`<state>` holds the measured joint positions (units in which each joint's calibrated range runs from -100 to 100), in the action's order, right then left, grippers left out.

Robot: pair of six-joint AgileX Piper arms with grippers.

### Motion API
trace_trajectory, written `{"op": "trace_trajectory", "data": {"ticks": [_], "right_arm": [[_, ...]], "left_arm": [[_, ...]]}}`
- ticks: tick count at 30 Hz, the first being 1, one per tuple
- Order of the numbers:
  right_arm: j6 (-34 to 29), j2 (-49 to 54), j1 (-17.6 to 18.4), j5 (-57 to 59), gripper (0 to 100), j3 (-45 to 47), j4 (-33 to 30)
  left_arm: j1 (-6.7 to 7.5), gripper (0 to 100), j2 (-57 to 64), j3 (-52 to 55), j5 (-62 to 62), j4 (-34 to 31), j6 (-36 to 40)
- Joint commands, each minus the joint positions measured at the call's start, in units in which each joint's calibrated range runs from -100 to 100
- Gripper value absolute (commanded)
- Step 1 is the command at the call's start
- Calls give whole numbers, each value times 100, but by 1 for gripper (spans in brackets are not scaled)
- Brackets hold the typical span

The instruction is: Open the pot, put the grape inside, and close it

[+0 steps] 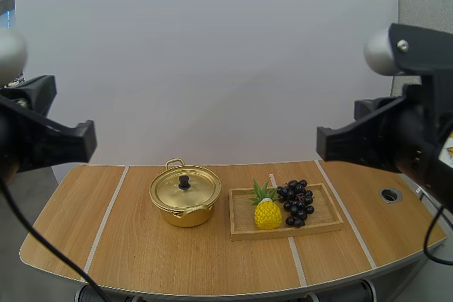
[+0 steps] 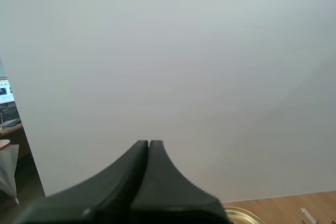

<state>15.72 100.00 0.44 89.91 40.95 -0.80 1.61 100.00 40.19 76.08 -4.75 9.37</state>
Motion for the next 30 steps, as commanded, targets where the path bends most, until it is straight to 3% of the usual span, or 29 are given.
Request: {"op": "trace_trajectory", "data": {"ticks": [1,12,24,27,30], "right_arm": [[6,0,-18,876,0,-399,-41],[6,-1530,-18,1009,0,-399,-41],[6,-2980,-18,1009,0,-399,-41],[6,-3013,-18,1009,32,-399,-41],[6,-3013,-18,1009,68,-399,-41]], "left_arm": [[-9,1,0,-170,472,-2,-23],[-9,1,-1397,-170,734,594,-361],[-9,1,-3109,-170,767,791,-361],[-9,10,-3286,-170,887,791,-361],[-9,36,-3415,-170,964,759,-361]]}}
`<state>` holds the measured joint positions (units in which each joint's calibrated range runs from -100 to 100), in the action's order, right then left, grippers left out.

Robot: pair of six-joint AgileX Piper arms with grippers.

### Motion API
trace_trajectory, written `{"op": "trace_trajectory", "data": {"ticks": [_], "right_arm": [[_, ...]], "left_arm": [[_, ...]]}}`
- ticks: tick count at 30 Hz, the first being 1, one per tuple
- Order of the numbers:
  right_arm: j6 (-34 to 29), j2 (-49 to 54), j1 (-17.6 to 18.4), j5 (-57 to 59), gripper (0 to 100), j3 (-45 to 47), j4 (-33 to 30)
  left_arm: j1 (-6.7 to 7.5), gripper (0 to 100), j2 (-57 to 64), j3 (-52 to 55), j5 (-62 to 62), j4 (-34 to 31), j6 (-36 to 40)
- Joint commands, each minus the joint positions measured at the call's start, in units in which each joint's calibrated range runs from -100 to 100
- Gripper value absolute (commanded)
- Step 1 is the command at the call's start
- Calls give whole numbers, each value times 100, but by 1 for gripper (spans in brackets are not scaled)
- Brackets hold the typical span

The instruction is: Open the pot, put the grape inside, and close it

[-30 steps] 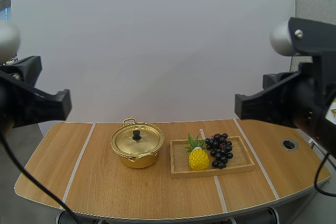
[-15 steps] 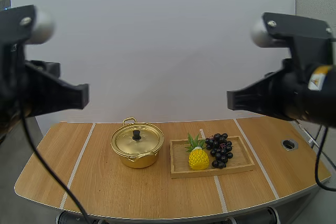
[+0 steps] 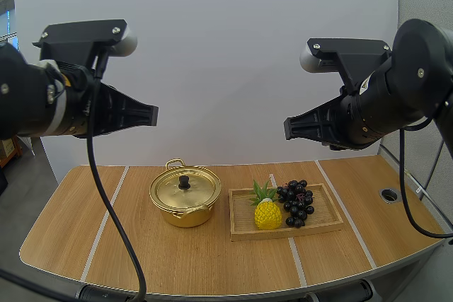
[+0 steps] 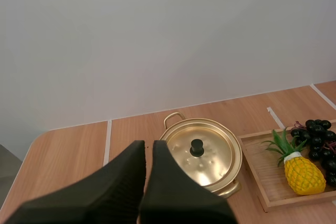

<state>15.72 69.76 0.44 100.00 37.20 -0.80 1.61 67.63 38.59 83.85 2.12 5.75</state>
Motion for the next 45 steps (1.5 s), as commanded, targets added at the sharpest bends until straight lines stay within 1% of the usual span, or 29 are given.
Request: {"op": "trace_trajectory", "data": {"ticks": [1,2,3,4,7,14,15,17,21,24,29,34,38,42,45], "right_arm": [[6,11,-18,0,80,-24,-41],[6,11,-18,0,93,-24,-41],[6,11,-18,0,100,-24,-41],[6,11,-18,0,100,-24,-41],[6,11,-18,0,100,-24,-41],[6,11,-18,0,100,-24,-41],[6,11,-18,0,100,-24,-41],[6,11,-18,0,100,-24,-31],[6,11,-18,0,100,-24,-31],[6,11,-18,0,100,-24,-31],[6,11,-18,0,100,-24,-31],[6,11,-18,0,100,-24,-31],[6,11,-18,0,100,-24,-31],[6,11,-18,0,100,-24,-31],[6,11,-18,0,100,-24,-31]], "left_arm": [[-9,50,-193,-10,237,44,0],[-9,63,-221,-10,279,18,-15],[-9,86,-245,-10,377,18,-153],[-9,100,-247,-10,427,18,-275],[-9,100,-262,-10,704,18,-675],[-9,100,-262,-10,792,79,-786],[-9,100,-262,-10,771,111,-894],[-9,100,-307,-10,753,308,-1342],[-9,100,-601,-10,753,990,-2117],[-9,100,-1040,-10,717,1371,-2480],[-9,100,-1978,-10,364,1497,-2877],[-9,100,-3102,-10,-320,1716,-3489],[25,100,-3886,-10,-681,1716,-3682],[98,100,-4630,-58,-901,1730,-3682],[106,100,-5013,-197,-1113,1741,-3682]]}}
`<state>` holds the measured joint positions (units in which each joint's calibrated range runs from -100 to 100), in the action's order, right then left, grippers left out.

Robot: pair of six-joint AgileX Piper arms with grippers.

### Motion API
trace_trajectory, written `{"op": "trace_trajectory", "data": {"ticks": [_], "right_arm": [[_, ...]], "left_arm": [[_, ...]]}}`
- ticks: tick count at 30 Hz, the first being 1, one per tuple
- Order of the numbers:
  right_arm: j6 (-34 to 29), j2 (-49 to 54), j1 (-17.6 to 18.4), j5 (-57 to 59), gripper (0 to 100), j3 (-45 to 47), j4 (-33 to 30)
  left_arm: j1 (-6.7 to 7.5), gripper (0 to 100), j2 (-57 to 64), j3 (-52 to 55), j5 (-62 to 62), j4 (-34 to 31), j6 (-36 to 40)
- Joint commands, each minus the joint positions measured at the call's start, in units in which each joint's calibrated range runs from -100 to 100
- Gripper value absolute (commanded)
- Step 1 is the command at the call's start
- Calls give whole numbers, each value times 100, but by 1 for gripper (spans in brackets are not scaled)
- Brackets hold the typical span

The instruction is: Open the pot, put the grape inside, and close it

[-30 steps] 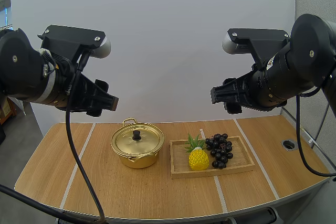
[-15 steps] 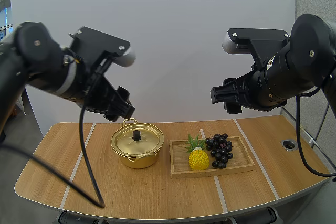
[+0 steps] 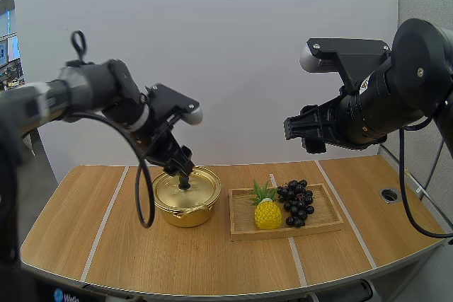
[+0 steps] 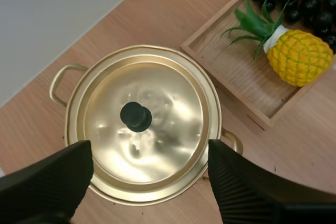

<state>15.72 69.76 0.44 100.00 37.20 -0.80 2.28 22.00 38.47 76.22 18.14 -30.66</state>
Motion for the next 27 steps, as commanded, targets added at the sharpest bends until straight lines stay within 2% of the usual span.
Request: {"op": "trace_trajectory", "data": {"ticks": [1,13,27], "right_arm": [[6,11,-18,0,100,-24,-31],[6,11,-18,0,100,-24,-31],[6,11,-18,0,100,-24,-31]], "left_arm": [[39,100,-560,-229,-410,140,-41],[39,100,-1651,-962,-494,140,-51],[39,100,-2287,-959,-945,140,-51]]}}
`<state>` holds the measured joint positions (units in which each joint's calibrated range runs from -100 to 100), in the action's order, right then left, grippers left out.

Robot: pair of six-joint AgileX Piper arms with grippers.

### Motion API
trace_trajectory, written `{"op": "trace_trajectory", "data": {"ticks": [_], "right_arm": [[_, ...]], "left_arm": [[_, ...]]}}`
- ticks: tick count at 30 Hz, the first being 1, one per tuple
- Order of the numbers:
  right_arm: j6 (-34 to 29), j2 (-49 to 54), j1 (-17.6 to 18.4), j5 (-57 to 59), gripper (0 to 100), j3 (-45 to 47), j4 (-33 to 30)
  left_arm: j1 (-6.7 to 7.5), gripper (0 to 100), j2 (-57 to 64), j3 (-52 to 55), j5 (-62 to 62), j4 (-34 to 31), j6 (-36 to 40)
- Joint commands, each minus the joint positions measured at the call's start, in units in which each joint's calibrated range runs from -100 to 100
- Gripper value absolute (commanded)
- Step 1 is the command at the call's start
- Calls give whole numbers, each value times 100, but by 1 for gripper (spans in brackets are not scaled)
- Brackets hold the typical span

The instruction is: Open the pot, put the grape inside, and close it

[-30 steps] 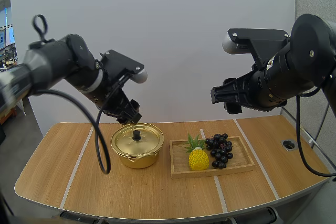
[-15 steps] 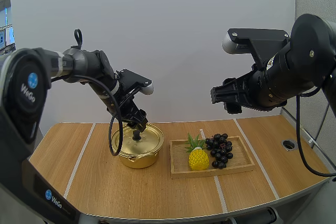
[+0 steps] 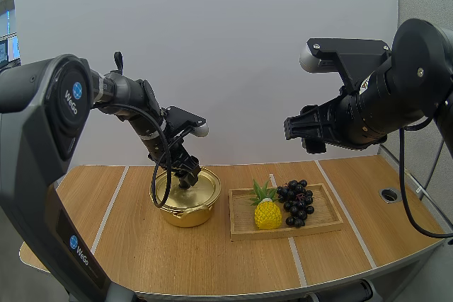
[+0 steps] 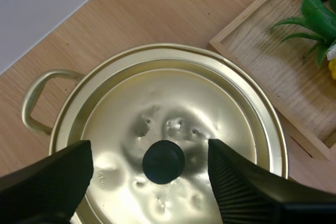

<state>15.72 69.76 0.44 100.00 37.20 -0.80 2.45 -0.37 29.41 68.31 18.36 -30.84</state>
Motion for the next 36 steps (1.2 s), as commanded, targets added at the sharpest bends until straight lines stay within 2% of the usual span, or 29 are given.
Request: {"op": "trace_trajectory", "data": {"ticks": [1,14,15,16,18,20,21,29,36], "right_arm": [[6,11,-18,0,100,-24,-31],[6,11,-18,0,100,-24,-31],[6,11,-18,0,100,-24,-31],[6,11,-18,0,100,-24,-31],[6,11,-18,0,100,-24,-31],[6,11,-18,0,100,-24,-31],[6,11,-18,0,100,-24,-31],[6,11,-18,0,100,-24,-31],[6,11,-18,0,100,-24,-31]], "left_arm": [[22,100,-94,-53,-154,118,-33],[22,100,-286,-53,-18,118,-33],[22,91,-286,-53,-18,118,-33],[22,76,-286,-53,-18,118,-33],[22,39,-286,-53,-3,118,-23],[22,9,-286,-53,62,118,-23],[22,0,-286,-53,84,118,-23],[22,0,-41,-108,384,89,15],[22,0,905,-792,1062,42,215]]}}
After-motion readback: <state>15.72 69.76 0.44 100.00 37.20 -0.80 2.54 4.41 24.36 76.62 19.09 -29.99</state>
